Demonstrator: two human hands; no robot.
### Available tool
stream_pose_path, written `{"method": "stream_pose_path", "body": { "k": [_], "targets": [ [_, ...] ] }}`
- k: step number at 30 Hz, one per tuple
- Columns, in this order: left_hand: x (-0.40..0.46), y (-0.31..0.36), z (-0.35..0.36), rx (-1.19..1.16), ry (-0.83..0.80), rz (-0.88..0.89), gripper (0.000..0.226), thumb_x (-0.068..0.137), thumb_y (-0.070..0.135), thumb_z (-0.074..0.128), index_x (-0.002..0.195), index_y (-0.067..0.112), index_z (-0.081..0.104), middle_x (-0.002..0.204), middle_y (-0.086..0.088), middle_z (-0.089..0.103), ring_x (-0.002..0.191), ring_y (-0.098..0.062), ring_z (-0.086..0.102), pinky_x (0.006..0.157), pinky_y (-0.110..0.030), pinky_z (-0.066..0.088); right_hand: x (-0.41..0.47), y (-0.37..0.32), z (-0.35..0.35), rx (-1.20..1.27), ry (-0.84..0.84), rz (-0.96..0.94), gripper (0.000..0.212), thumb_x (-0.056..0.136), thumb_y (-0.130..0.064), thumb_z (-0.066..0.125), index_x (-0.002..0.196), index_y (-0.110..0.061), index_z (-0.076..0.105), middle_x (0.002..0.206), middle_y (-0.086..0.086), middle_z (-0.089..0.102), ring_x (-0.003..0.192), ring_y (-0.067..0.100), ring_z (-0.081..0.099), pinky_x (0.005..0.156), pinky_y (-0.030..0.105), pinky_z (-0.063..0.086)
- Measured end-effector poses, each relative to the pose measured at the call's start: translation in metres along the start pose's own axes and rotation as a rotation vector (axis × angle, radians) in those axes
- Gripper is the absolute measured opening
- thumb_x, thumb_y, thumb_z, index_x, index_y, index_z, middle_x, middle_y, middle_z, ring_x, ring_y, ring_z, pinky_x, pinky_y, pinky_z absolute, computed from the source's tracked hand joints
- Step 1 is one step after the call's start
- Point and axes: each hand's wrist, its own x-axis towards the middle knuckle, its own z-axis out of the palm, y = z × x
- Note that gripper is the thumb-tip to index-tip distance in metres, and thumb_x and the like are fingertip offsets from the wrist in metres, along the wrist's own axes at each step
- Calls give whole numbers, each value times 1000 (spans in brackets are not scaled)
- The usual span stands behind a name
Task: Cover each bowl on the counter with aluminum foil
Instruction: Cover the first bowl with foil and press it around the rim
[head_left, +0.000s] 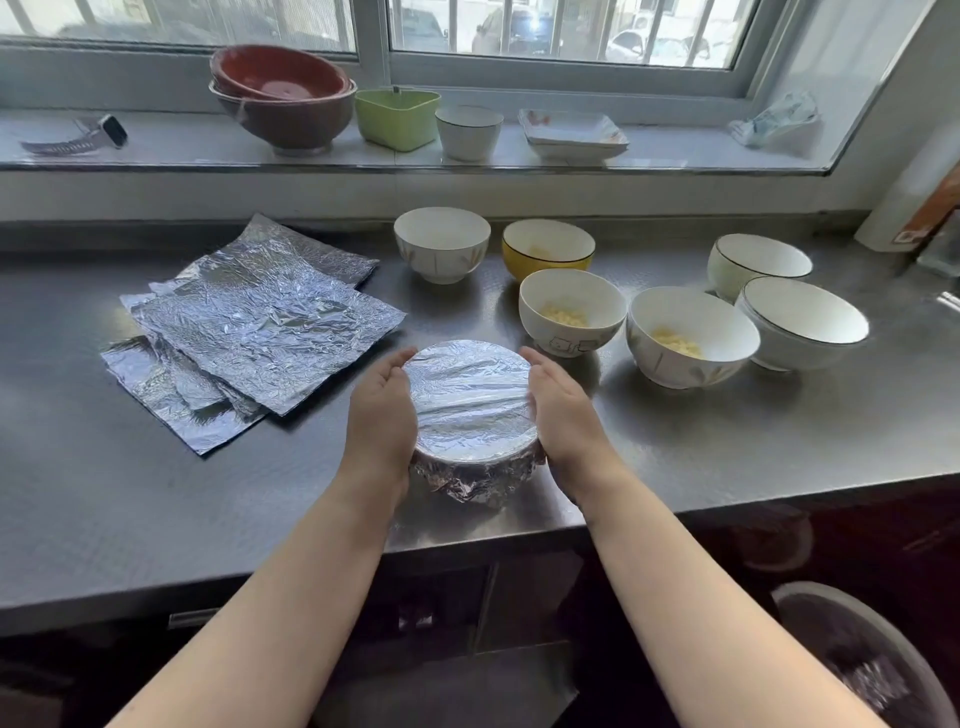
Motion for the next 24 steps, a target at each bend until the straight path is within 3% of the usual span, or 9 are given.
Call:
{"method": "stream_pose_path", "body": {
  "k": [2,5,8,13,15,17,18,21,24],
  "targets": [
    [-3,2,2,-25,13,2,34,101,13,35,108,23,66,86,-2,63,92,-24,63,89,-45,53,3,1,1,66,20,14,33,104,-20,36,130,-20,57,123,-2,63,117,13,57,104,35,45],
    [-6,1,3,-65,41,-10,34,102,13,34,106,26,65,109,-9,68,107,-31,65,94,-51,52,11,2,1,128,-2,52,31,101,-18,38,108,-23,68,114,4,70,111,20,64,101,43,49],
    [-12,3,4,-89,69,-7,34,102,12,33,104,28,64,102,-5,68,103,-28,65,91,-47,54,15,-5,4,78,-97,61,38,94,-21,39,116,-15,69,118,12,69,114,29,64,103,52,47],
    [-28,2,4,-128,36,-28,29,104,19,35,120,26,58,109,0,63,108,-23,60,96,-42,50,24,-20,-6,11,-44,52,41,103,-28,40,76,-18,69,82,-6,70,87,9,63,86,32,48],
    [-28,3,-2,-89,36,3,29,105,27,36,130,28,52,125,8,56,119,-11,56,102,-30,43,21,-25,-14,26,33,4,33,105,-25,38,88,-15,64,115,2,66,108,10,61,104,35,42],
    [-24,12,-7,36,40,113,37,106,29,33,142,25,41,131,15,45,119,9,49,96,-10,33,15,-28,-17,-23,70,-57,33,104,-19,36,113,-2,62,134,21,54,121,28,56,113,42,35],
    [-20,18,-8,91,38,149,39,107,28,32,144,23,40,133,14,43,121,9,45,97,-11,30,11,-28,-17,-75,60,-83,36,105,-18,34,127,2,55,141,20,49,128,30,50,115,44,32],
    [-7,21,-2,187,-24,139,37,106,25,33,140,18,46,137,-1,50,132,-21,44,112,-36,32,4,-19,-4,-191,5,-124,44,105,-16,33,148,-7,37,149,4,43,128,15,45,118,37,28],
    [-4,13,1,183,-73,68,39,99,30,37,130,18,56,136,-33,46,129,-51,38,109,-60,29,7,-8,5,-206,-6,-126,47,104,-14,31,150,-9,35,119,2,51,106,14,38,106,28,31]
  ]
}}
